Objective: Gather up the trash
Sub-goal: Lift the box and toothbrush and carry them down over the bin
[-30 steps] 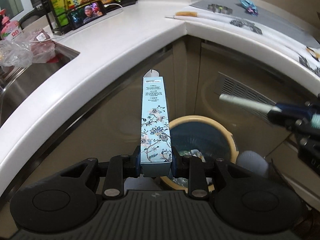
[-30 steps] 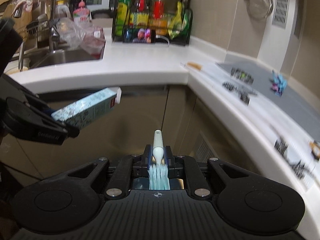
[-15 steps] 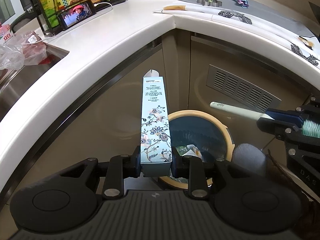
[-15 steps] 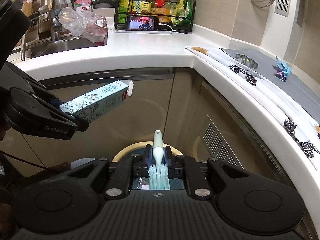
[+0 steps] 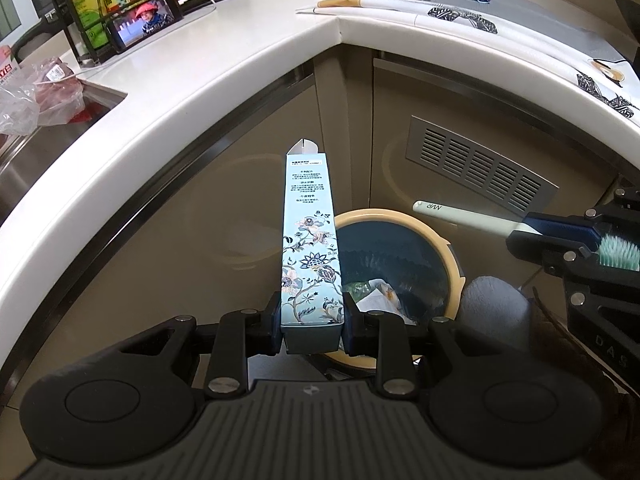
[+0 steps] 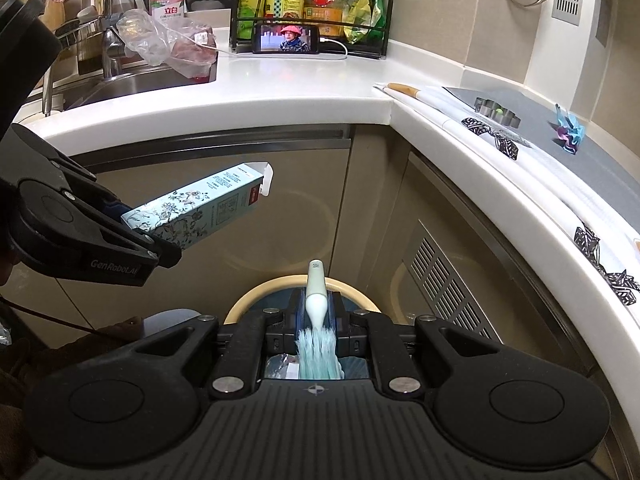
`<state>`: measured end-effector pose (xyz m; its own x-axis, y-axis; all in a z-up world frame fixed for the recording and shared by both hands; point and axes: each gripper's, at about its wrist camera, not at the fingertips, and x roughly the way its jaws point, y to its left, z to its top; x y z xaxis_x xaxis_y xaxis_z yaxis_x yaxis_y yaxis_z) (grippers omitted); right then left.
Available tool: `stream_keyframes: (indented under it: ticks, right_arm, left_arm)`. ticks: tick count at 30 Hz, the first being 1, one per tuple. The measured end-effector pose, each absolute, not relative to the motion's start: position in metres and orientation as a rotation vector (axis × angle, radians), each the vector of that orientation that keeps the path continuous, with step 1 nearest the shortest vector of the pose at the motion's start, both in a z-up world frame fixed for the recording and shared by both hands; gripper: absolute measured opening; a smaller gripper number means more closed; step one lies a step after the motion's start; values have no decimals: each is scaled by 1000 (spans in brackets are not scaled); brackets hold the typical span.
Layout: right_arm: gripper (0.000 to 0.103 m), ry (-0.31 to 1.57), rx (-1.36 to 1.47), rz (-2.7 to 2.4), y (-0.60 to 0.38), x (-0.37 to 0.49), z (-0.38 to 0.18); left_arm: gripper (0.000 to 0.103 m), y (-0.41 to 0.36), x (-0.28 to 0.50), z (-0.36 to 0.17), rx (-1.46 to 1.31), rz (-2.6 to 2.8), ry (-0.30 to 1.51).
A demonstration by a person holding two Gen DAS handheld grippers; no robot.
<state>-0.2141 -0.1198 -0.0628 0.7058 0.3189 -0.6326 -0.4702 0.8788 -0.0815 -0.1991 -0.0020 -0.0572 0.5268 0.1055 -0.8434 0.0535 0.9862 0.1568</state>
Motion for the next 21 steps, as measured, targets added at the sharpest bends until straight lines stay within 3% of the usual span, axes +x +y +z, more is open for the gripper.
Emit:
stream_keyframes:
  ticks: [21]
  right_arm:
    - [13,691,-237,449,-120,-206,-70]
  left_arm:
    - [30,-2,-191,-63,157,20,1054]
